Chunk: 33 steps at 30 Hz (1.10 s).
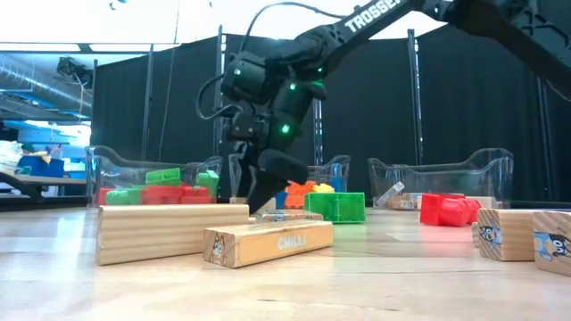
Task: Sort blocks by size
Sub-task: Put the brown wooden block into the right transparent bin
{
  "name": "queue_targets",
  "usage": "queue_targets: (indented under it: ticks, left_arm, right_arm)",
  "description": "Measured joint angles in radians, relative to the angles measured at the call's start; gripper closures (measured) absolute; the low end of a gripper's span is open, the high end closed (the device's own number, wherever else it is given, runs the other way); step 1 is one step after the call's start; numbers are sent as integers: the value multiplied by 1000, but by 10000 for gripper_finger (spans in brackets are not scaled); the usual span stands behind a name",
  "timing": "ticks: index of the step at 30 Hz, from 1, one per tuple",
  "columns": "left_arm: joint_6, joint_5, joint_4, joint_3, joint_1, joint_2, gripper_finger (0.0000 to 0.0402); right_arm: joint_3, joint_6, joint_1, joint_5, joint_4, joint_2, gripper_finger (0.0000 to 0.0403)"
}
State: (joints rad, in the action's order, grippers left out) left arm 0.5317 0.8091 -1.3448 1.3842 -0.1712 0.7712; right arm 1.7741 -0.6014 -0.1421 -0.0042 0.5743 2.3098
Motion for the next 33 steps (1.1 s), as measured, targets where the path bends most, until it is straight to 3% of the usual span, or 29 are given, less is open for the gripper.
queue_targets:
  ticks: [4,9,16,22,28,33]
  left_arm:
    - [4,1,0,0,0,0,397]
    - [3,3,0,0,0,0,397]
    - [0,4,-1,0,0,0,397]
    - [-1,4,-11,-1,0,0,397]
    - [-2,4,-12,-2,0,0,397]
    - [-7,4,-16,-2,0,0,397]
  right_arm:
    - [4,7,4,39,21,8,184]
    - [6,45,8,59,73,0,339]
    - [110,194,28,125,209,-24,328]
    - [138,286,-8,138,326,-256,328]
    - [-143,419,-202,161,457,-572,328]
    - [-457,582,-341,311,458,-816,328]
